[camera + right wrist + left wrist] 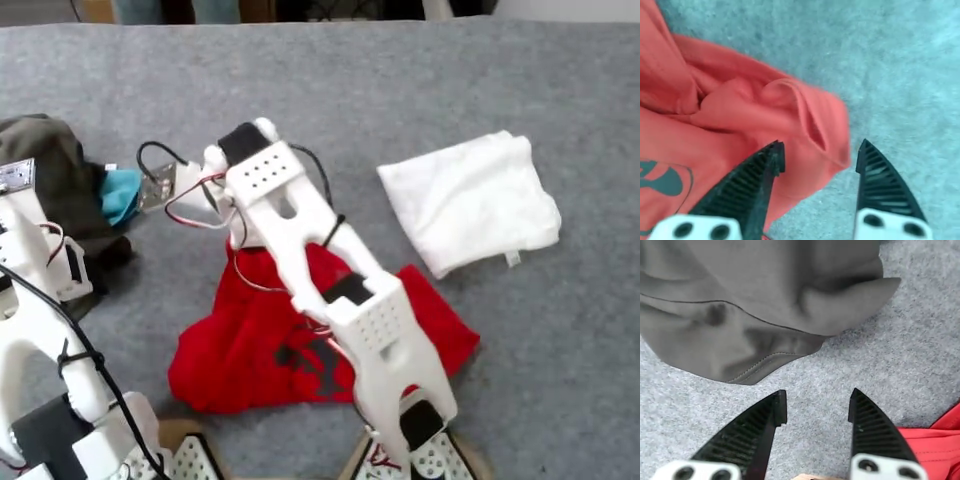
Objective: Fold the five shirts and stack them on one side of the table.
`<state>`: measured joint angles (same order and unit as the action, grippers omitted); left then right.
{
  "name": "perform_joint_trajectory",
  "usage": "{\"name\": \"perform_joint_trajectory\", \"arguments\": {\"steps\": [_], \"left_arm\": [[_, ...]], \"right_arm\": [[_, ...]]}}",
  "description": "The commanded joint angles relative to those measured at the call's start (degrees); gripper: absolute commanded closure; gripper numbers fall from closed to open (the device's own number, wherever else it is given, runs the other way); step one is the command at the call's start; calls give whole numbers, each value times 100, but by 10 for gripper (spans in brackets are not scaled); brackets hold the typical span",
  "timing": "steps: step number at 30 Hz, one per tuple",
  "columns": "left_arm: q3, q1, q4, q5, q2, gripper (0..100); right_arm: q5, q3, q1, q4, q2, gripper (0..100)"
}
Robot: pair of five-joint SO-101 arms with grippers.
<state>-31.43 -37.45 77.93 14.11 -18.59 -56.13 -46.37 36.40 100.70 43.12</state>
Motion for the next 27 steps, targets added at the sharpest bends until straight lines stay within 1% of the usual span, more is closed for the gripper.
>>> {"name": "perform_joint_trajectory", "arguments": {"steps": [1,6,8,13,14,22,25,27], "left_arm": [[22,-57,-53,-62,-18,784],[13,-57,-53,-62,-18,784],[13,-57,-53,-62,-18,784],[13,-57,-53,-70,-18,784],[13,-57,-53,-70,-18,784],[13,-57,-53,-62,-18,784],[13,-57,-53,-62,-18,784],[-31,-57,-53,-62,-18,784]], "right_arm": [[-26,-488,44,18,-22,762],[-44,-514,70,-141,4,763],[-35,-505,53,-308,101,779],[-44,-716,44,-360,462,927],[-44,-813,44,-369,532,942],[-18,-1648,-44,-167,743,947],[-18,-1824,-105,-35,734,981],[-18,-1912,-141,0,734,984]]}}
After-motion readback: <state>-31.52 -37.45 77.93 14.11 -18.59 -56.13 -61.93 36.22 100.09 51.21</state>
